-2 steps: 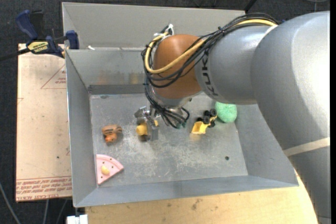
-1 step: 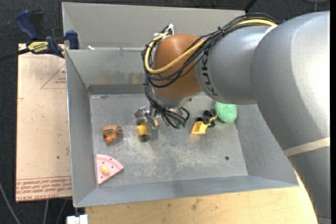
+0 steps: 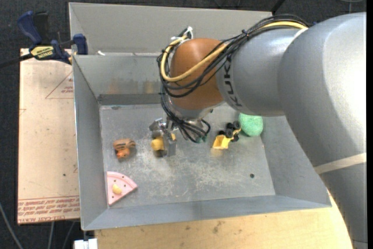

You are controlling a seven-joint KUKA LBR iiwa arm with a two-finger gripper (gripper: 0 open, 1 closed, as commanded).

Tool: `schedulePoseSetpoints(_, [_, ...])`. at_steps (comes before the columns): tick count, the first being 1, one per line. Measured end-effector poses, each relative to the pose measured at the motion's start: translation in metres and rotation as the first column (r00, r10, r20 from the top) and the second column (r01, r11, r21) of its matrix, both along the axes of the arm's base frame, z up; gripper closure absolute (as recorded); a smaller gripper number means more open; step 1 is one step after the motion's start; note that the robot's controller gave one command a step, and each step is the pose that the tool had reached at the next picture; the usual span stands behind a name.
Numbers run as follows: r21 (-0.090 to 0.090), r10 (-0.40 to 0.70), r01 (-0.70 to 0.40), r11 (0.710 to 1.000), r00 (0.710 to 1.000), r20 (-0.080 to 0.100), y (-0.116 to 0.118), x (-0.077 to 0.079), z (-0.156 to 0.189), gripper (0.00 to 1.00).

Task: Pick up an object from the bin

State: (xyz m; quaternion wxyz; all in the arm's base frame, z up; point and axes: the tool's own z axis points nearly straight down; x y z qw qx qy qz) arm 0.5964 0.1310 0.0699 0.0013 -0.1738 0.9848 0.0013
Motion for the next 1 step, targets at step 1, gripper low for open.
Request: schedulePoseSetpoints(1, [-0.002,0.219,-0.219,0.976,0.976,0.002,-0.0259,0.0516,0.0004,1.00])
